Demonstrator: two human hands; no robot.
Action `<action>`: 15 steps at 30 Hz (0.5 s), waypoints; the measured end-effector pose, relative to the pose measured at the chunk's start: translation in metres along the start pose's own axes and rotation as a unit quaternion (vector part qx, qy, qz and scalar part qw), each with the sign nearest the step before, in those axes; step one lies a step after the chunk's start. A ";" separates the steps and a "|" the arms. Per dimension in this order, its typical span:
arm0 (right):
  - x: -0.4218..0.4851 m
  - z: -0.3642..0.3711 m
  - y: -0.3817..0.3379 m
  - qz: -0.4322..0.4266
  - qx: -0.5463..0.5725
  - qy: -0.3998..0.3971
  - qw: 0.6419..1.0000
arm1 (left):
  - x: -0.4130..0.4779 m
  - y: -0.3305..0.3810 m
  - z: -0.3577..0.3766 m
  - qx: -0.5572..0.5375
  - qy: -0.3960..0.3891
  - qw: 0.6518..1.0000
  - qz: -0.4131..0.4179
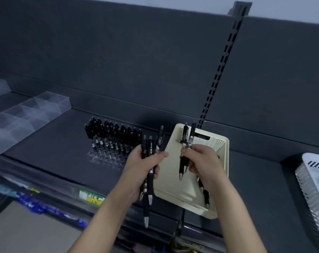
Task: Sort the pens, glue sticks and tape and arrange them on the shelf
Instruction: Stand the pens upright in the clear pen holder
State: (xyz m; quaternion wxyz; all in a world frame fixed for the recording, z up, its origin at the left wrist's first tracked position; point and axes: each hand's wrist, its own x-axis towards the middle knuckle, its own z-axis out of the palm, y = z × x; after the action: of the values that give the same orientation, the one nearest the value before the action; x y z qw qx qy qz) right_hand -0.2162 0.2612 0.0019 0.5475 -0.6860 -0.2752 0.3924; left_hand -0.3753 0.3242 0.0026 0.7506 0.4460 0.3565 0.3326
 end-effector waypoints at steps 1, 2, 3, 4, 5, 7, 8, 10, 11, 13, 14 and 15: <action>-0.010 0.007 -0.002 -0.004 0.001 -0.016 1.000 | 0.000 0.004 0.000 0.013 -0.004 1.000 0.023; -0.018 0.014 -0.003 -0.005 -0.003 -0.029 1.000 | 0.000 0.007 -0.001 0.033 -0.007 0.998 0.047; -0.025 0.023 -0.003 -0.009 -0.011 -0.036 0.999 | 0.000 0.010 -0.003 0.054 -0.010 0.996 0.070; -0.029 0.032 -0.002 -0.014 -0.020 -0.038 0.999 | 0.001 0.013 -0.007 0.077 -0.013 0.993 0.092; -0.032 0.041 -0.003 -0.019 -0.025 -0.035 0.999 | 0.002 0.016 -0.012 0.097 -0.016 0.989 0.109; -0.035 0.062 -0.005 -0.029 -0.017 -0.024 0.999 | 0.005 0.025 -0.025 0.123 -0.027 0.984 0.130; -0.037 0.073 -0.006 -0.033 -0.008 -0.018 0.999 | 0.006 0.029 -0.033 0.130 -0.032 0.982 0.136; -0.040 0.097 -0.010 -0.045 0.009 -0.005 0.999 | 0.009 0.037 -0.052 0.140 -0.040 0.979 0.142; -0.042 0.110 -0.011 -0.051 0.014 0.001 0.999 | 0.010 0.042 -0.062 0.143 -0.042 0.978 0.144; -0.045 0.137 -0.013 -0.061 0.025 0.010 0.998 | 0.013 0.051 -0.086 0.138 -0.042 0.977 0.158; -0.045 0.150 -0.014 -0.066 0.032 0.019 0.997 | 0.015 0.055 -0.098 0.138 -0.038 0.975 0.169; -0.045 0.161 -0.014 -0.071 0.039 0.039 0.996 | 0.017 0.058 -0.110 0.139 -0.031 0.974 0.176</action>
State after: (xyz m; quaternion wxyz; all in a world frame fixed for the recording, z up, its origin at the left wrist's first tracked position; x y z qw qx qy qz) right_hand -0.3751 0.3151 0.0107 0.6103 -0.6577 -0.2864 0.3360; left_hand -0.4681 0.4081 0.0128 0.6217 0.6118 0.2913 0.3928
